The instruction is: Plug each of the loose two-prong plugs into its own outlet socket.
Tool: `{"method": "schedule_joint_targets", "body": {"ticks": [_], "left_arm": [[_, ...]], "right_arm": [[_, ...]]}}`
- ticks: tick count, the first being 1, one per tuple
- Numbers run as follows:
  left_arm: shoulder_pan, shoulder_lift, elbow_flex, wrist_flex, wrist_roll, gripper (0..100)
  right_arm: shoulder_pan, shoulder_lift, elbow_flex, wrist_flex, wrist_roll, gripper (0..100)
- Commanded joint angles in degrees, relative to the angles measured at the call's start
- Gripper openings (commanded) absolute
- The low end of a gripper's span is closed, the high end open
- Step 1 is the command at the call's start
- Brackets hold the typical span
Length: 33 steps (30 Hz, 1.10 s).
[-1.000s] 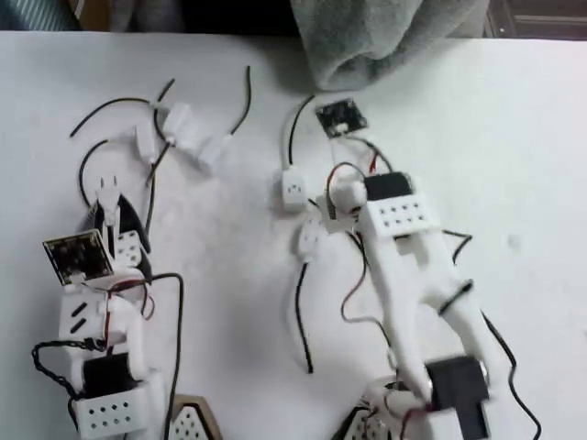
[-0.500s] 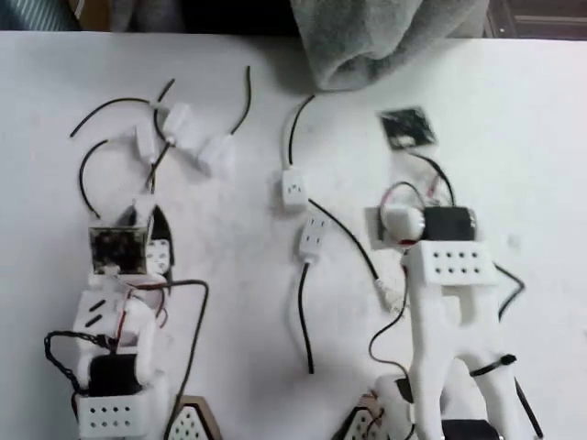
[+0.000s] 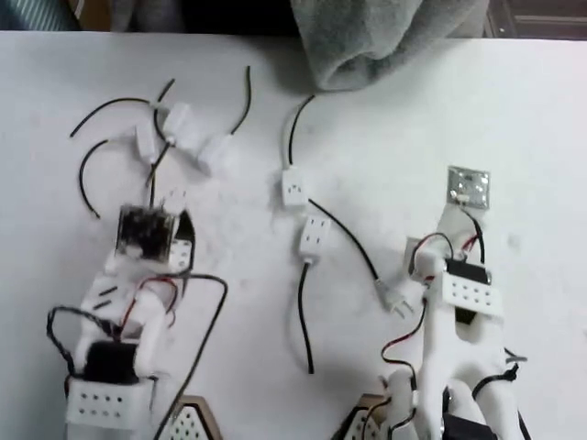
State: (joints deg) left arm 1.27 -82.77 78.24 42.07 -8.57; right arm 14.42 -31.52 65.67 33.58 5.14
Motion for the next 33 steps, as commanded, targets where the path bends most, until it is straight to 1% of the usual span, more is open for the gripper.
{"method": "schedule_joint_targets", "body": {"ticks": [1,3,5,9,13,15,17,18,21,25,27,30,33], "left_arm": [[4.3,17.9,-17.4,2.8,-0.6,2],[6.0,28.0,-27.5,7.6,-0.5,2],[7.3,38.5,-38.8,14.1,-0.7,2],[7.9,59.1,-63.0,31.1,-0.3,2],[10.3,77.7,-87.0,47.9,3.9,2],[12.4,85.9,-97.8,54.9,5.0,2],[15.0,93.5,-107.1,60.0,5.2,2],[16.1,96.7,-110.2,60.7,5.3,2],[18.8,103.7,-114.7,60.2,6.1,2],[22.8,110.8,-119.6,59.7,11.1,2],[24.5,114.0,-122.2,59.6,12.4,2],[25.9,117.3,-124.6,59.7,13.0,2],[26.9,119.3,-125.3,59.7,17.8,2]], "right_arm": [[0.7,-1.6,0.2,-2.9,-0.4,17.3],[1.1,-1.6,0.2,-3.0,-0.4,17.3],[1.6,-1.6,0.2,-3.1,-0.9,17.3],[1.7,-1.6,0.3,-3.8,-3.1,17.3],[3.5,-1.6,0.3,-4.3,-3.3,17.3],[4.2,-1.6,0.3,-4.3,-4.9,17.3],[5.4,-1.6,0.3,-4.4,-5.9,17.3],[6.0,-1.6,0.2,-4.4,-6.0,17.3],[7.3,-1.6,0.2,-4.4,-5.9,17.3],[12.3,-1.9,-0.2,-5.1,-6.1,17.3],[13.6,-1.6,-0.2,-5.8,-6.2,17.3],[13.8,-1.6,-0.2,-6.4,-6.2,17.3],[13.8,-1.6,-0.2,-6.5,-6.2,17.3]]}}
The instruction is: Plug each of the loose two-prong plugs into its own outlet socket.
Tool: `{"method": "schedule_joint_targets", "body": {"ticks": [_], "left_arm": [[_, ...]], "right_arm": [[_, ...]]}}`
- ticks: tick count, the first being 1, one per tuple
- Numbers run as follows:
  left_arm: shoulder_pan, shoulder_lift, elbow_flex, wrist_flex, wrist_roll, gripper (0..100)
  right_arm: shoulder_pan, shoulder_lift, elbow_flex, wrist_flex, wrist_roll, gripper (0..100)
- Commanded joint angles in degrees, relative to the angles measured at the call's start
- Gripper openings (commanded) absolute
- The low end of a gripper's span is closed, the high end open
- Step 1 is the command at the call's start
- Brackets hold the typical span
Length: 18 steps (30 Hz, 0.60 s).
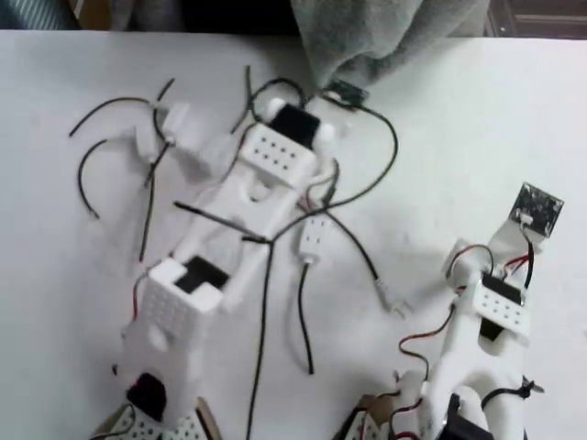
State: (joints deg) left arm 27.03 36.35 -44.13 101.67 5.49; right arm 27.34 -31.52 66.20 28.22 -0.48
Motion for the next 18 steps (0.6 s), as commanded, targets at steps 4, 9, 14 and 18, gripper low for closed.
{"method": "schedule_joint_targets", "body": {"ticks": [4,9,14,18], "left_arm": [[2.8,2.1,-3.0,-0.3,8.1,2],[4.8,3.6,-2.8,-0.7,8.2,2],[4.9,5.8,-2.9,-3.2,8.4,2],[5.1,6.0,-3.0,-4.0,8.4,2]], "right_arm": [[0.8,-1.6,-0.6,-2.6,-0.6,17.3],[0.6,-1.5,-0.6,-2.7,-0.6,17.3],[0.5,-1.5,-0.5,-2.7,-0.6,17.3],[0.5,-1.5,-0.5,-2.7,-0.6,17.3]]}}
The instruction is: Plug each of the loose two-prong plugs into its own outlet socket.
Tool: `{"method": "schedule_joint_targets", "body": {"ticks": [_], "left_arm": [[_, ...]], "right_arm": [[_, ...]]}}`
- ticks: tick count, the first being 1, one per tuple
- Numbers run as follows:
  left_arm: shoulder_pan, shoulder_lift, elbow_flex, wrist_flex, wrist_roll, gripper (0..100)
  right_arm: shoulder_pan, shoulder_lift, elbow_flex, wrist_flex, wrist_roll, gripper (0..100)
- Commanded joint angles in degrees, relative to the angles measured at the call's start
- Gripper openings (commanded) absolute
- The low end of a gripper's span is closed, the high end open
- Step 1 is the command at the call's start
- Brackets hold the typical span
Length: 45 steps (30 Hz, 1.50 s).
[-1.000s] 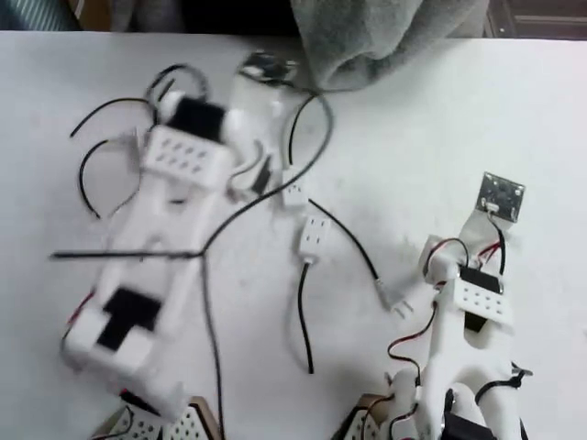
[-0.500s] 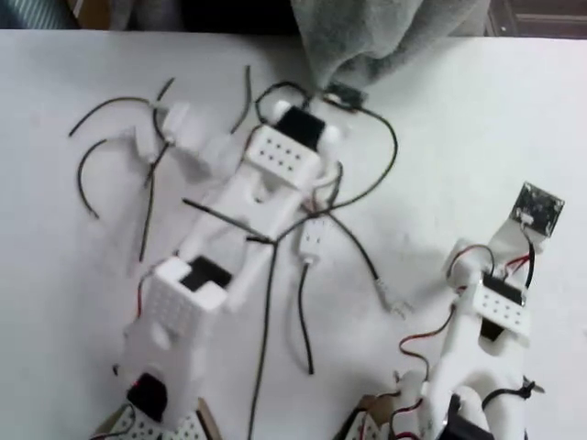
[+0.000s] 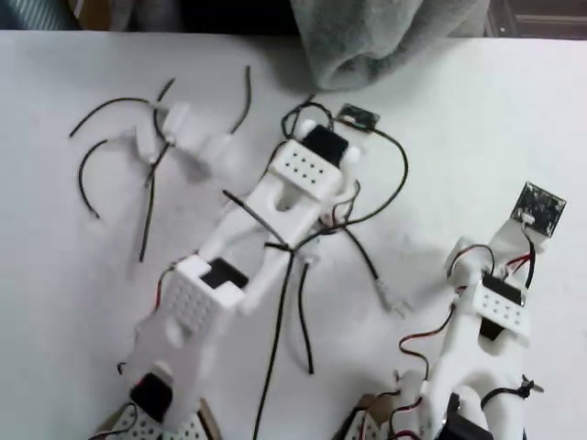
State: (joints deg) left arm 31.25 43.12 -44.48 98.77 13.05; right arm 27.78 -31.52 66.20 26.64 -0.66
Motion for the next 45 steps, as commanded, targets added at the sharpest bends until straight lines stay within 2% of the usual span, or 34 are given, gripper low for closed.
{"method": "schedule_joint_targets", "body": {"ticks": [1,18,24,45], "left_arm": [[0.7,-0.8,-2.6,-1.1,0.8,2],[-2.5,-0.9,-2.6,-3.8,0.3,2],[-2.4,-0.9,-2.6,-1.3,0.2,2],[-0.4,-0.4,-2.2,-1.8,0.2,2]], "right_arm": [[0.0,-1.5,-0.4,-1.1,-0.4,17.3],[-1.1,-1.5,-0.4,-1.1,-0.4,17.3],[-1.1,-1.5,-0.4,-1.1,-0.4,17.3],[-1.1,-1.5,-0.4,-1.1,-0.4,17.3]]}}
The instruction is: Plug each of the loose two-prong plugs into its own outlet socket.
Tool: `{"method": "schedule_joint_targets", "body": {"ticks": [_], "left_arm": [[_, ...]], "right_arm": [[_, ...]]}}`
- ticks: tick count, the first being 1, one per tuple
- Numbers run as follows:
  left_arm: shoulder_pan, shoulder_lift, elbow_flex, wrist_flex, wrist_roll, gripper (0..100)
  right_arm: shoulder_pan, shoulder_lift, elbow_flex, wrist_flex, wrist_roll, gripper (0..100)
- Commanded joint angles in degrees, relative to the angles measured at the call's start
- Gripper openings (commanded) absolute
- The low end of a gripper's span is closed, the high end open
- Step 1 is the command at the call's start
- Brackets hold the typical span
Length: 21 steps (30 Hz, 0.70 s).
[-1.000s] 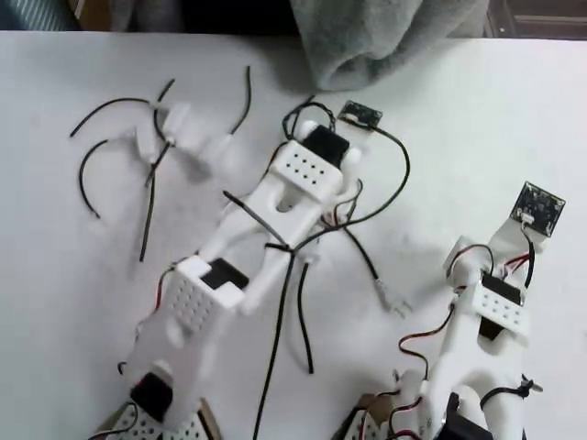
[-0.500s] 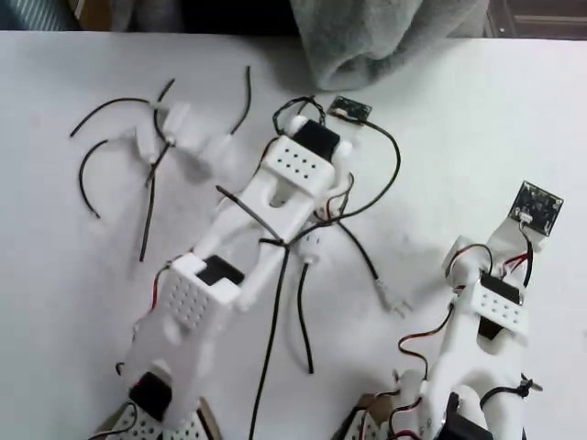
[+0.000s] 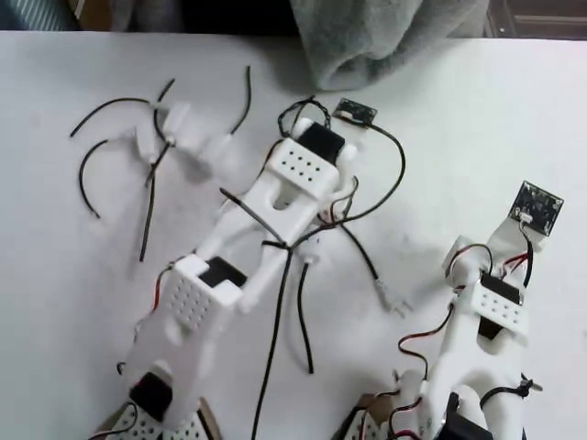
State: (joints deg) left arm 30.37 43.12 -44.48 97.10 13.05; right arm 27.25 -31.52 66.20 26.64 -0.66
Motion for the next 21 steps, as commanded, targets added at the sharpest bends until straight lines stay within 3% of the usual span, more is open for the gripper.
{"method": "schedule_joint_targets", "body": {"ticks": [1,21], "left_arm": [[0.5,-0.4,-2.2,-0.2,0.2,2],[0.5,6.4,-2.6,-1.0,0.3,2]], "right_arm": [[-0.6,-1.5,-0.4,-1.1,-0.4,17.3],[-0.6,-1.5,-0.4,-1.1,-0.4,17.3]]}}
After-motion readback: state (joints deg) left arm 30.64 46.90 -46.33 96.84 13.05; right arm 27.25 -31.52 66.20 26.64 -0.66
